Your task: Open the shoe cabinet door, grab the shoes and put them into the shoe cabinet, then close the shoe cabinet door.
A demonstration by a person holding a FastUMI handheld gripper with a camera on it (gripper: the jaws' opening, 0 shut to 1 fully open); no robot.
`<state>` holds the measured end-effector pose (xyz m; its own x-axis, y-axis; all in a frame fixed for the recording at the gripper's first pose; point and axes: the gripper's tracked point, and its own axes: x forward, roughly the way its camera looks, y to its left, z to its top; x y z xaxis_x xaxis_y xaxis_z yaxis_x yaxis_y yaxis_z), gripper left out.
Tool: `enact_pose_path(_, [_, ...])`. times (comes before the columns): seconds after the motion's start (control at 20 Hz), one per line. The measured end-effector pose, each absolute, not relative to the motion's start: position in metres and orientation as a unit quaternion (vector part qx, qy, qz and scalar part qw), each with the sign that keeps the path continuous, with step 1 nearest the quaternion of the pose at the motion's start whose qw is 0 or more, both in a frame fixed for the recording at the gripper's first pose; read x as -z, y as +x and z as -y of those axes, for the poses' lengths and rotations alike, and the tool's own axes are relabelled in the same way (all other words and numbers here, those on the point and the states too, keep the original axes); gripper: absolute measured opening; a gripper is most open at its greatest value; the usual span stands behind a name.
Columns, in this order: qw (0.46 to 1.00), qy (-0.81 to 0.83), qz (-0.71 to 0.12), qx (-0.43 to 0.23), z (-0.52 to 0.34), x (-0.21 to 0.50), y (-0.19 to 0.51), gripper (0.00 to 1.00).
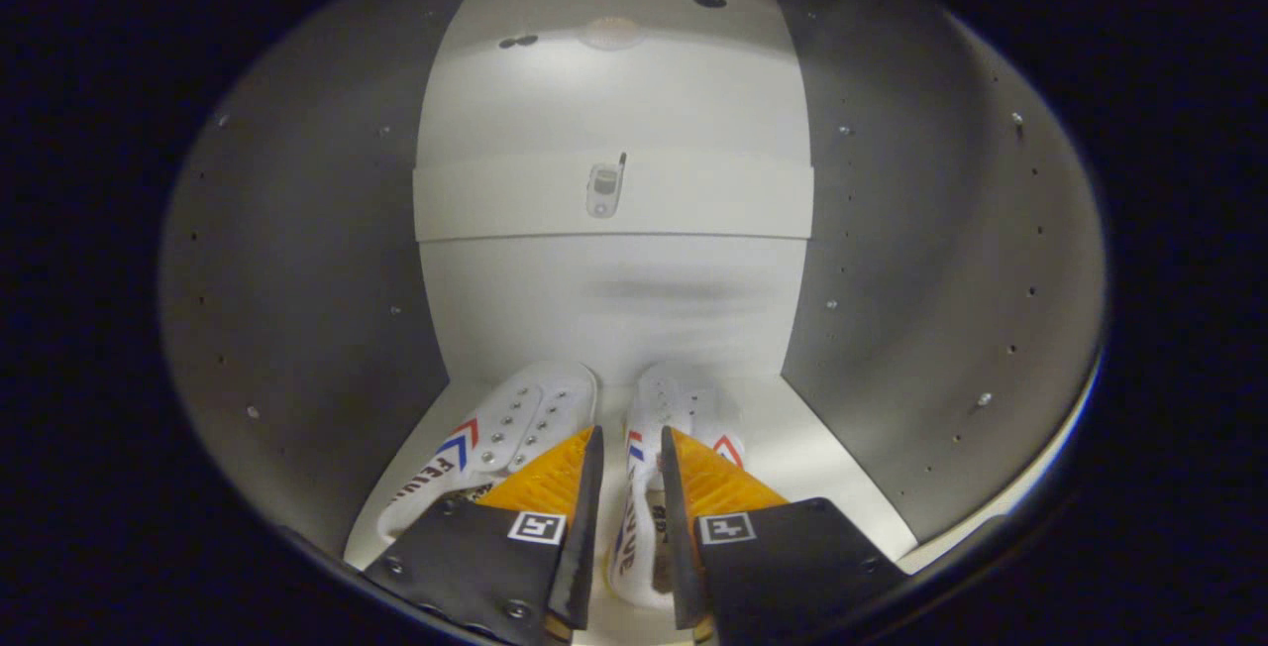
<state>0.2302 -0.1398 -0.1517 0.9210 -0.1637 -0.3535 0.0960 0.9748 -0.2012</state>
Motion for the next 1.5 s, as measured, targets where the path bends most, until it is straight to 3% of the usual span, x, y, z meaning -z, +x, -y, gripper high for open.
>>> enact_pose_path(0.55, [0.986,-0.093,-0.132,0.039,0.118,0.096,0.139,0.34])
enact_pose_path(1.5, [0.993,-0.072,-0.078,-0.058,0.139,-0.011,-0.152,0.34])
